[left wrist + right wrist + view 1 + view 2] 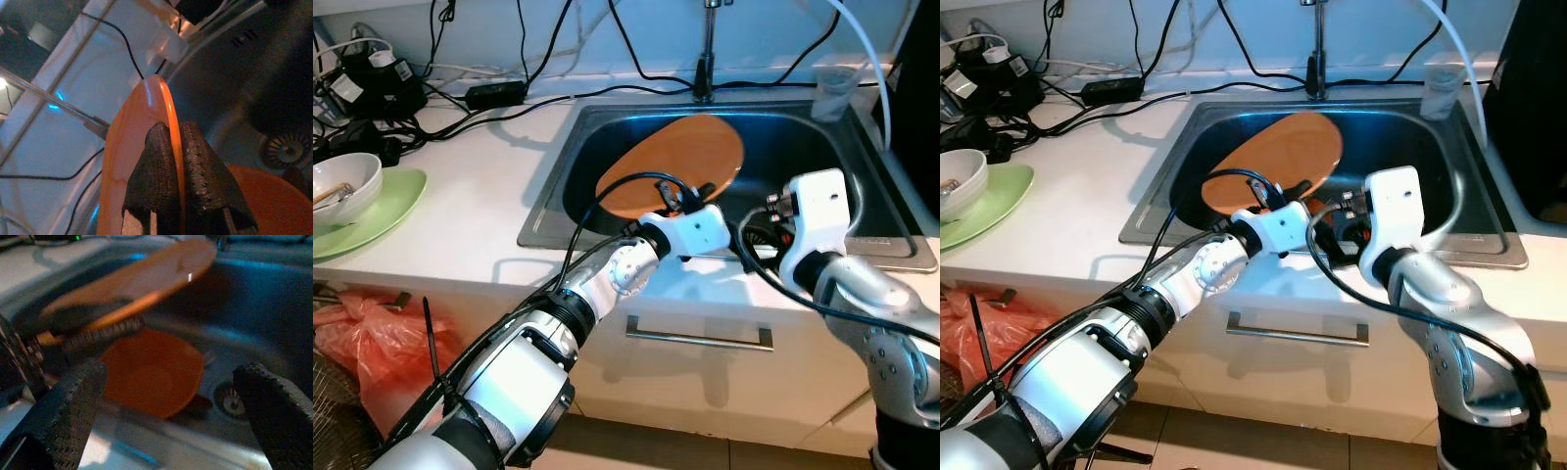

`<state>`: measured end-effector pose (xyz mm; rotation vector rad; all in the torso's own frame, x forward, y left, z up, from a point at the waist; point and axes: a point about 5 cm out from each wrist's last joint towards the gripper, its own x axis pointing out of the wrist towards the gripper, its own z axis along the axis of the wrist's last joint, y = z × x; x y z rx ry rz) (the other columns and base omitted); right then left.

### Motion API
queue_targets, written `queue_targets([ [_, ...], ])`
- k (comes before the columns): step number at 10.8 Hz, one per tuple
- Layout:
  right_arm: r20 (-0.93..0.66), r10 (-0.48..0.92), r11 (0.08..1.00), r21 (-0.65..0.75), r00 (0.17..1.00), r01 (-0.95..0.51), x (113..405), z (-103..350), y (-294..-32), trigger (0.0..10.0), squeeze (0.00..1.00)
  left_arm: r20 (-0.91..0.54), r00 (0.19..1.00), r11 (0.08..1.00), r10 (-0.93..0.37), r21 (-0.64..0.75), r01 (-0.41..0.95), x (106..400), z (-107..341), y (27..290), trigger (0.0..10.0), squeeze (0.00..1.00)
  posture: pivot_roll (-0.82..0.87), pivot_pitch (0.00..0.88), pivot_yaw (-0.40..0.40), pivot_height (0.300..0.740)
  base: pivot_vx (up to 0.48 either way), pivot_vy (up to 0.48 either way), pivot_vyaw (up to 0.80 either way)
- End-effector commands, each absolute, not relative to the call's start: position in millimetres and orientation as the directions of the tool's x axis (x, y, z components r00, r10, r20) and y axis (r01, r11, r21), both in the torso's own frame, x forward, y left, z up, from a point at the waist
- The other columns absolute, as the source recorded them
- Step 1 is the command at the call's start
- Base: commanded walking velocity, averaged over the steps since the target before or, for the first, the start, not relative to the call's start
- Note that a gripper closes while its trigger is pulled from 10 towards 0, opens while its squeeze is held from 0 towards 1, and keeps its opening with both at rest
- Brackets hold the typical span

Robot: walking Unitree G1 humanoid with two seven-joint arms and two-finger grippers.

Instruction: Kitchen organization

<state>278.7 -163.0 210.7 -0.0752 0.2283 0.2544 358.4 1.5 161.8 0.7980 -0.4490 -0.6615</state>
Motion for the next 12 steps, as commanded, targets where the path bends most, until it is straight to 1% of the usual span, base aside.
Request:
queue_targets([
  [1, -0.232, 0.257, 0.959, -0.056, 0.938, -0.276, 280.7, 214.5, -160.1, 10.0, 0.00, 0.143, 0.753, 0.565, -0.643, 0.752, 0.340, 369.0, 174.2, 12.2, 0.0, 0.00, -0.21, 0.026, 0.124, 0.740, 0.000, 0.000, 0.00],
  [2, -0.229, 0.264, 0.956, -0.067, 0.937, -0.285, 281.9, 218.1, -160.4, 10.0, 0.00, 0.141, 0.764, 0.588, -0.629, 0.730, 0.349, 371.4, 177.3, 11.8, 0.0, 0.00, -0.22, 0.027, 0.119, 0.740, 0.000, 0.000, 0.00],
  [5, -0.227, 0.259, 0.958, -0.064, 0.939, -0.279, 275.5, 223.3, -162.9, 10.0, 0.00, 0.085, 0.792, 0.591, -0.605, 0.715, 0.374, 378.4, 181.4, 12.8, 0.0, 0.00, -0.25, 0.047, 0.118, 0.740, 0.000, 0.000, 0.00],
  [8, -0.225, 0.277, 0.956, -0.034, 0.934, -0.292, 273.3, 222.5, -153.8, 10.0, 0.00, 0.081, 0.820, 0.650, -0.566, 0.655, 0.384, 386.0, 191.4, 18.8, 0.0, 0.00, -0.23, 0.063, 0.121, 0.740, 0.000, 0.000, 0.00],
  [9, -0.223, 0.291, 0.953, -0.022, 0.930, -0.303, 274.0, 223.8, -149.3, 10.0, 0.00, 0.000, 0.818, 0.667, -0.575, 0.578, 0.469, 386.0, 182.0, 20.3, 0.0, 0.00, -0.23, 0.072, 0.124, 0.740, 0.000, 0.000, 0.00],
  [10, -0.222, 0.296, 0.951, -0.017, 0.929, -0.308, 273.9, 224.6, -147.7, 10.0, 0.00, -0.035, 0.810, 0.664, -0.586, 0.553, 0.504, 385.2, 177.6, 20.1, 0.0, 0.00, -0.23, 0.072, 0.124, 0.740, 0.000, 0.000, 0.00],
  [11, -0.220, 0.300, 0.951, -0.012, 0.928, -0.310, 273.0, 225.8, -146.1, 10.0, 0.00, -0.092, 0.799, 0.660, -0.594, 0.513, 0.549, 385.2, 172.6, 20.4, 0.2, 0.00, -0.23, 0.079, 0.123, 0.740, 0.000, 0.000, 0.00],
  [12, -0.223, 0.298, 0.951, -0.011, 0.928, -0.308, 272.3, 225.4, -145.9, 10.0, 0.00, -0.129, 0.780, 0.617, -0.613, 0.538, 0.574, 384.2, 170.6, 18.2, 1.0, 0.00, -0.23, 0.083, 0.124, 0.740, 0.000, 0.000, 0.00],
])
